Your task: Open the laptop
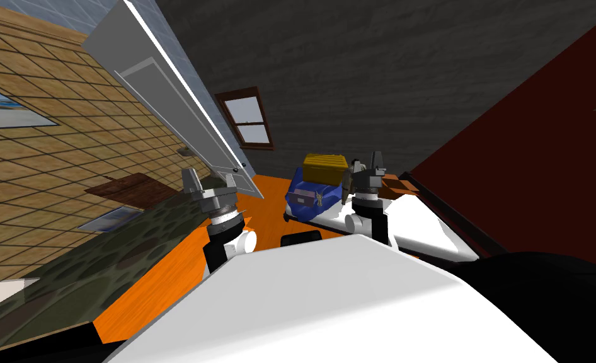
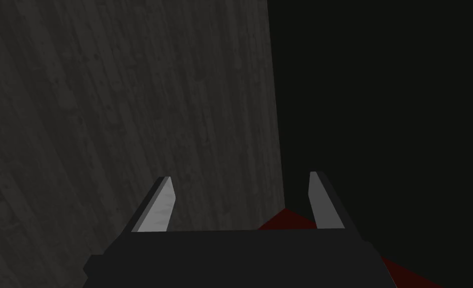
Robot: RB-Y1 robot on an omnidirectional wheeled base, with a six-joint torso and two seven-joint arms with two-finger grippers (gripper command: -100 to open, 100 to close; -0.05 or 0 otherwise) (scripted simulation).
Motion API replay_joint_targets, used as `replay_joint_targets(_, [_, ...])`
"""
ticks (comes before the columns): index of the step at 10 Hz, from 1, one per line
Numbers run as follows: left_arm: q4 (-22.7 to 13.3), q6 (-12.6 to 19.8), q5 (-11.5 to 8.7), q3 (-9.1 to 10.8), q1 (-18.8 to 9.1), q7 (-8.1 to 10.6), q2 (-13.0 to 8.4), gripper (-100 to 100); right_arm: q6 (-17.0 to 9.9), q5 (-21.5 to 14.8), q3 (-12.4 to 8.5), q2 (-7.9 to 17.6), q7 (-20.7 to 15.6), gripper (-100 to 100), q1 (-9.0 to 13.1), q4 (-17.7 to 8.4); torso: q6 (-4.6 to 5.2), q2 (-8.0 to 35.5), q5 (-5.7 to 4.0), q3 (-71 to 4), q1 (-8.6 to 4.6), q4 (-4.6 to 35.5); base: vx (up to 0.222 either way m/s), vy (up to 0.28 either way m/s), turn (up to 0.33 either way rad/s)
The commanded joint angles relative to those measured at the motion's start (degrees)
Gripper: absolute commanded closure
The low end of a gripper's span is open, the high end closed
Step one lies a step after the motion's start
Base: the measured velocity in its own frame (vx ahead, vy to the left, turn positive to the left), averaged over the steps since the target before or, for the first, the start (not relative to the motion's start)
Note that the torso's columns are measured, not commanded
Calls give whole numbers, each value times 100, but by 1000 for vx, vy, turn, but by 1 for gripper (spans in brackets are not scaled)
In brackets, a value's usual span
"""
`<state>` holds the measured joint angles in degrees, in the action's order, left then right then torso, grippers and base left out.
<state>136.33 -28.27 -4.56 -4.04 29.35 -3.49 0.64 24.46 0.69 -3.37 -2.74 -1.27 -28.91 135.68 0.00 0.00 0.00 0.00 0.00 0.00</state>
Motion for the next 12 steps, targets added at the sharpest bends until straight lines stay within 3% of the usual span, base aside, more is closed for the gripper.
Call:
replay_joint_targets(1, [0, 0, 0, 0, 0, 0, 0, 0, 0, 0, 0, 0, 0, 0, 0, 0, 0, 232, 0, -467, 0, 235, 0, 0, 0])
replay_joint_targets(9, [2, -1, 0, 0, 0, 0, 0, 0, 1, 0, 0, 0, 0, 0, 0, 2, 0, 3539, 0, -7073, 0, 3537, 0, 0, 0])
replay_joint_targets(10, [2, -1, 0, 0, 0, 0, 0, 0, 7, -2, -11, 282, -123, -100, 22, -83, 0, 3962, 0, -7919, 0, 3960, 15, 22, -12])
replay_joint_targets(12, [-1, 0, 0, 0, 1, 0, 0, 0, 22, -7, -38, 609, -412, -100, 72, -280, 0, 4203, 4, -8428, 12, 4204, 23, 62, -25])
